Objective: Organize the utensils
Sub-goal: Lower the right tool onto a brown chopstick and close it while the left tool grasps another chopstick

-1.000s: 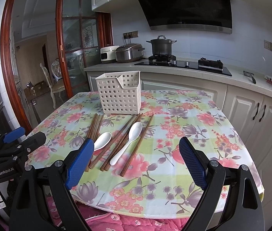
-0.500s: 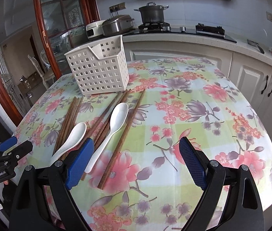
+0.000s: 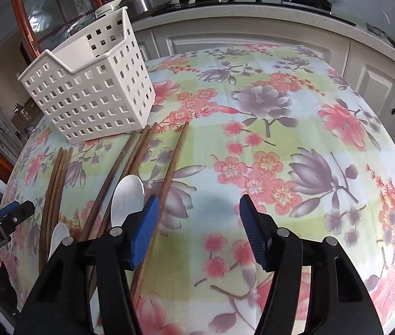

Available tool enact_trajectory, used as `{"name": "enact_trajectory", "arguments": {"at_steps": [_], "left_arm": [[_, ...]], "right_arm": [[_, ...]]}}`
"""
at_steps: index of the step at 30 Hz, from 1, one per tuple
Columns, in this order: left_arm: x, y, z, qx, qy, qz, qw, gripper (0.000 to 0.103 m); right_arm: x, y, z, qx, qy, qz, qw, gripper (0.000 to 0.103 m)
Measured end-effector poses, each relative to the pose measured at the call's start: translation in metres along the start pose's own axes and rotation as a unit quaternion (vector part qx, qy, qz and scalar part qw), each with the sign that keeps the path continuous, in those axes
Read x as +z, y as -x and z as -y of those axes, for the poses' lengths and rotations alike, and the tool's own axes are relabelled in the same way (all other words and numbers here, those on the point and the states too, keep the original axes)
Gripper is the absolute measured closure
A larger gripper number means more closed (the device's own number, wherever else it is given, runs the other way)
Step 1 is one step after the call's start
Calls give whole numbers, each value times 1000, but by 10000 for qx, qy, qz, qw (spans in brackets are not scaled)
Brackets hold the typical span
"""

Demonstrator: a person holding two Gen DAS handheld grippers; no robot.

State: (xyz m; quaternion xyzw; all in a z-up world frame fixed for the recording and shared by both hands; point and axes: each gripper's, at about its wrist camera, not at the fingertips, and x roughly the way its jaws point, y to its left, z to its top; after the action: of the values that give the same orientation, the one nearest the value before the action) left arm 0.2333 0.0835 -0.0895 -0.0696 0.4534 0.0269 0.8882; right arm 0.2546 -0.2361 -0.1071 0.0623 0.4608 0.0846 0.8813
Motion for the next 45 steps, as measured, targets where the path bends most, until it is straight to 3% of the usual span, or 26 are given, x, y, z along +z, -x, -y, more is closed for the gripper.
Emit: {"name": "enact_trajectory", "arguments": {"at_steps": [6,12,15,22,25,30,35,37,38,39,42,45], "left_arm": [[14,-12,0,94,-5,-81,9999,39],[13,-18,7,141,-134,-121,9997,45],[12,-21,13,209,-239,-115,9994,50],[13,-22,14,219,-230,-66,9995,56],[16,-23,14,153,-169,-93,9997,62],[20,-27,22,162,-221,-90,9996,63],[23,-30,28,395,-263,-56,9989,63],[23,-29,29,467,-305,-39,9984,69],[21,-31,31,550,-369,-96,9978,79],[19,-33,32,552,-416,-119,9975,82],[17,-32,36,593,-590,-32,9965,89],[19,-33,37,543,-578,-24,9968,90]], "right_arm": [[18,-18,-11,-72,113,-92,9999,58],[19,-25,-28,-559,635,-50,9964,62],[15,-25,-36,-755,909,85,9930,70],[8,-22,-47,-728,1126,202,9908,89],[7,-22,-47,-708,1127,272,9907,89],[8,-21,-40,-542,938,263,9938,89],[9,-21,-35,-460,836,258,9951,89],[9,-21,-34,-433,823,257,9953,89],[9,-21,-34,-426,826,255,9953,89],[9,-21,-34,-434,847,254,9951,89],[9,-22,-37,-495,966,250,9938,89],[10,-23,-39,-551,1031,201,9929,89]]}}
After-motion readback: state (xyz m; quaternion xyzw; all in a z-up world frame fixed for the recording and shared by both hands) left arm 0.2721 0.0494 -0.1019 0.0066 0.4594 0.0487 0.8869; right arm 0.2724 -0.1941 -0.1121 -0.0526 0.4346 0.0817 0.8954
